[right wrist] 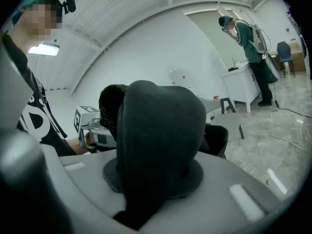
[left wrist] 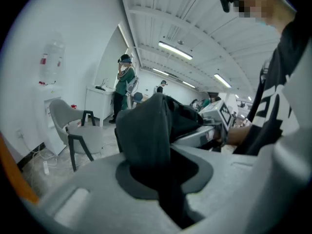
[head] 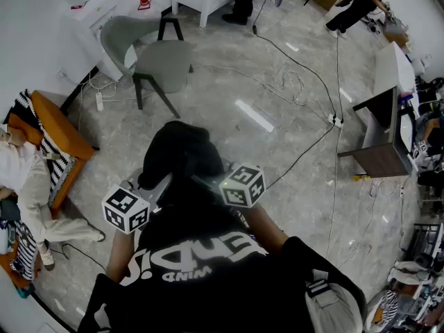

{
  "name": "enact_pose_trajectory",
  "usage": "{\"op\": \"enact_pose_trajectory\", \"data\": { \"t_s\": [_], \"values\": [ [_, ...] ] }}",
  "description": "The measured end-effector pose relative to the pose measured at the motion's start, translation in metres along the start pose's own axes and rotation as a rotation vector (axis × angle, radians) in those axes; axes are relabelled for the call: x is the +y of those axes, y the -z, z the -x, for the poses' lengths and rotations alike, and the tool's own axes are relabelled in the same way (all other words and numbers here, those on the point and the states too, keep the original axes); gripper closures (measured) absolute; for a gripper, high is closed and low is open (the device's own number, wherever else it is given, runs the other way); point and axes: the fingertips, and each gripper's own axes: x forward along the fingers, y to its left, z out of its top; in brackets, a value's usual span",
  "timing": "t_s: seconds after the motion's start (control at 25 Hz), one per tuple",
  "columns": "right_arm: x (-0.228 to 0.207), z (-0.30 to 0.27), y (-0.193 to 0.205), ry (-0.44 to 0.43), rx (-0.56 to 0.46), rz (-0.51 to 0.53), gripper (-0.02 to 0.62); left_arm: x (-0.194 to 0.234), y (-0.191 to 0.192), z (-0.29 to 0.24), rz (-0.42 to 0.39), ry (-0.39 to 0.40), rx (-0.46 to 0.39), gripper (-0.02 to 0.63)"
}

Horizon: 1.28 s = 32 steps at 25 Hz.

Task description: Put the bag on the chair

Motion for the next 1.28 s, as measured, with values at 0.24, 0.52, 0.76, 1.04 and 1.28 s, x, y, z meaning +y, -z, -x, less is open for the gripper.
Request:
{"op": "enact_pose_trajectory", "data": {
  "t_s": [0.24,0.52,0.76,1.04,1.28],
  "values": [
    [0.004,-0.012,-0.004,0.019,-0.011,0.015,0.522,0.01,-0.001,0.01,0.007,0.008,-0.016,0.545],
    [0.006,-0.032,-0.005,0.063,-0.047,0.024,0.522,0.028,0.002,0.022,-0.025,0.021,-0.021,0.545],
    [0.011,-0.045,-0.01,0.093,-0.079,0.007,0.52,0.037,0.002,0.034,-0.03,0.037,-0.025,0.545],
    [0.001,-0.056,-0.022,0.109,-0.094,0.002,0.52,0.055,-0.006,0.031,-0.029,0.044,-0.029,0.545],
    [-0.03,-0.07,-0.036,0.114,-0.095,-0.02,0.52,0.085,-0.016,0.01,-0.032,0.048,-0.018,0.545]
  ]
}}
